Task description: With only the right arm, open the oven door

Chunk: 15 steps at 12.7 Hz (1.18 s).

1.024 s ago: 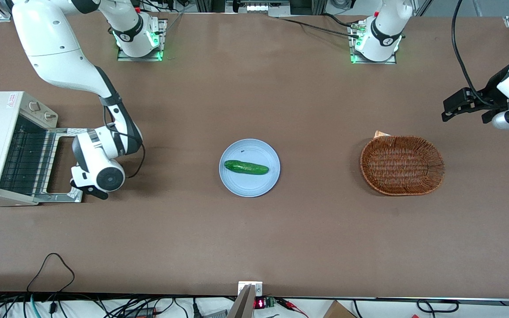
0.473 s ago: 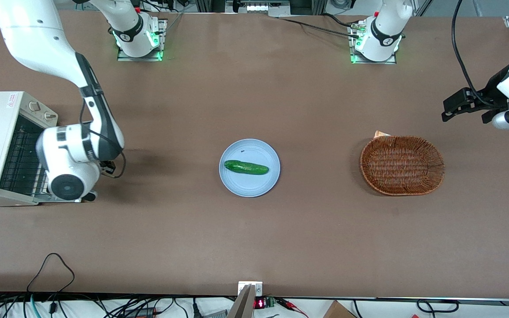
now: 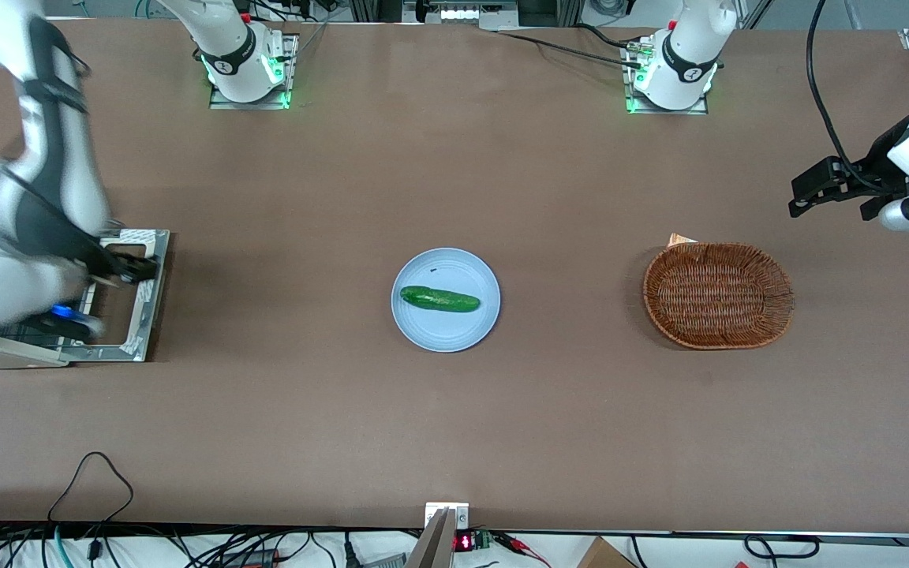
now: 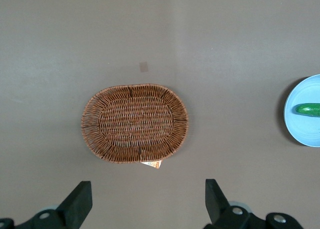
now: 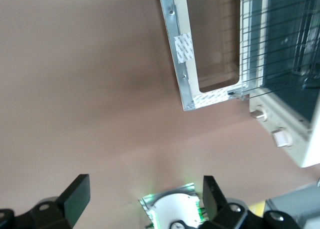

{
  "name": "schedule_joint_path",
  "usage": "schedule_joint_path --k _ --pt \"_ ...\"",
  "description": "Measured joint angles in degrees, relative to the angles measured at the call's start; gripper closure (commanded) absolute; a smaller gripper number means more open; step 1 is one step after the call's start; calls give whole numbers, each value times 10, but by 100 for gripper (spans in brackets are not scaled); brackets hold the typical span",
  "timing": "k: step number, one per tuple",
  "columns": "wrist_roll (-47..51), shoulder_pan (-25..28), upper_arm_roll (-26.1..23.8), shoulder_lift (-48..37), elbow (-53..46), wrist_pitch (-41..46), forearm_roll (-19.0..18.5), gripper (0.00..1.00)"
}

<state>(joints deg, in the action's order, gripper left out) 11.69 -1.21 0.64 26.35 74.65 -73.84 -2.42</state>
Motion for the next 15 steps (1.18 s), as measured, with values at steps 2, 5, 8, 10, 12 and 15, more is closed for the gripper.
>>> schedule_joint_path --k 2,5,8,10,12,15 --pt "-63 -29 1 -50 -1 16 31 0" --pt "-82 -38 -2 -115 16 4 41 0" --pt "-83 3 -10 -188 111 -101 46 0" --pt "-79 42 -12 -235 200 -233 46 0" --pt "-79 51 -12 -270 263 -289 45 0" --pt "-79 51 -9 -287 291 -296 45 0"
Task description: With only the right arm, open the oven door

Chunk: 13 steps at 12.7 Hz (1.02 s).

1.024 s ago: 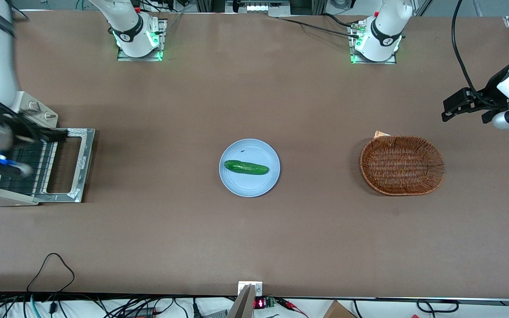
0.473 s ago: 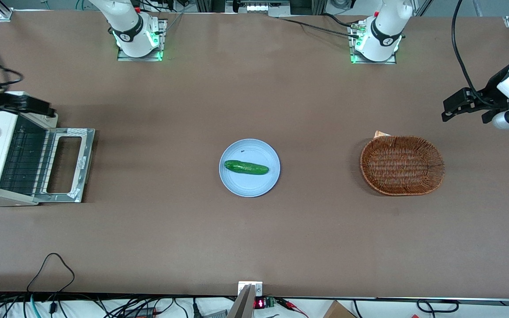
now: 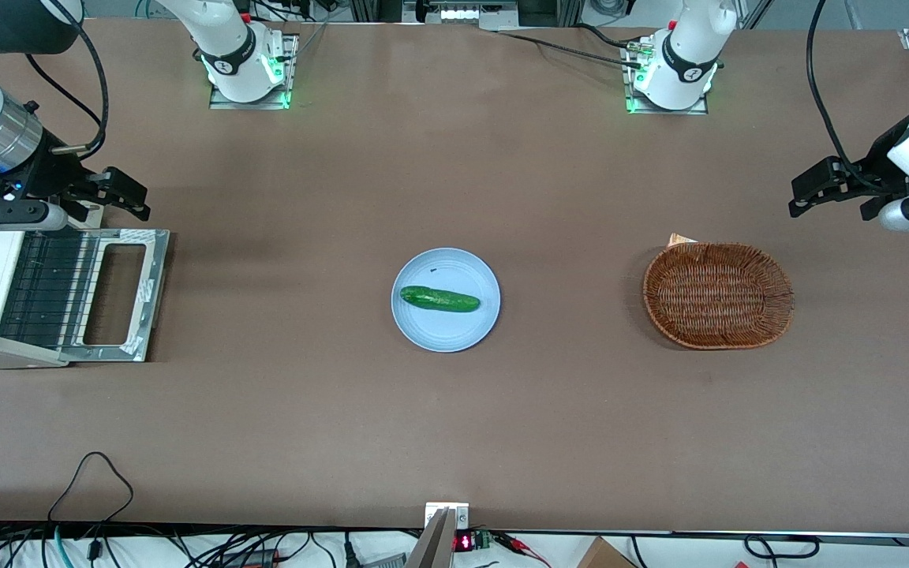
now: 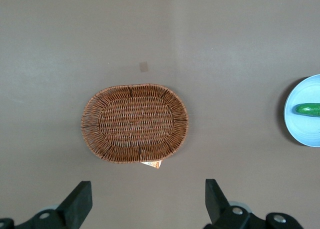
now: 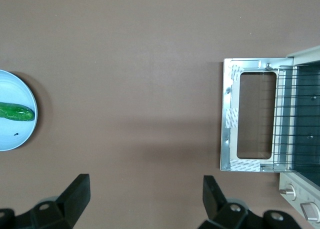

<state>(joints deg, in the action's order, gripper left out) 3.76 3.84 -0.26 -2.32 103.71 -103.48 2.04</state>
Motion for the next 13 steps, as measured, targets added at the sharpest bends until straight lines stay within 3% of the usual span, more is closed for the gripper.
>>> schedule_joint_path --k 7,13 --pt "-2 -11 32 0 -12 58 18 0" --pt "-2 -7 28 0 -12 59 11 0"
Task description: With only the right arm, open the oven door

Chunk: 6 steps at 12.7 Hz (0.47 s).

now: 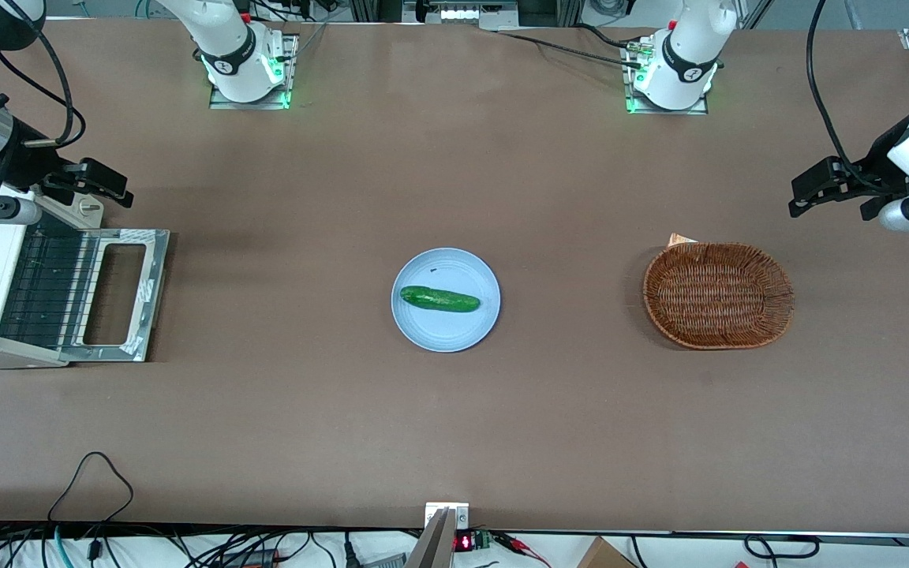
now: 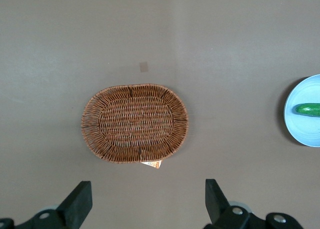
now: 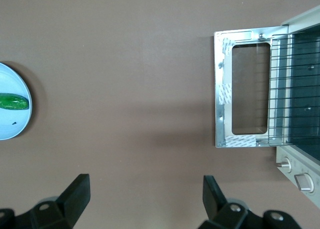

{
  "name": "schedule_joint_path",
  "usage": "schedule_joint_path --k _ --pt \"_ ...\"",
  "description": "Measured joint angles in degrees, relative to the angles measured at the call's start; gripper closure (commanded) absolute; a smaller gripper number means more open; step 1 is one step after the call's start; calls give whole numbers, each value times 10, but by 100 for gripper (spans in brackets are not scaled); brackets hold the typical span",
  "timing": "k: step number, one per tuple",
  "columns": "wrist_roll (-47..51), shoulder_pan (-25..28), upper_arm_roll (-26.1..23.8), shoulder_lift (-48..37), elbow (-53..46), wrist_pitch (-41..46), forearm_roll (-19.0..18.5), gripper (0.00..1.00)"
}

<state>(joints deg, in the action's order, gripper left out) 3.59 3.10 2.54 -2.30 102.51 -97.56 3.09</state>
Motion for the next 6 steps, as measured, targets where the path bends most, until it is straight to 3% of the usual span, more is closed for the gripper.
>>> schedule_joint_path --k 6 --pt "-1 0 0 4 0 -5 -18 0"
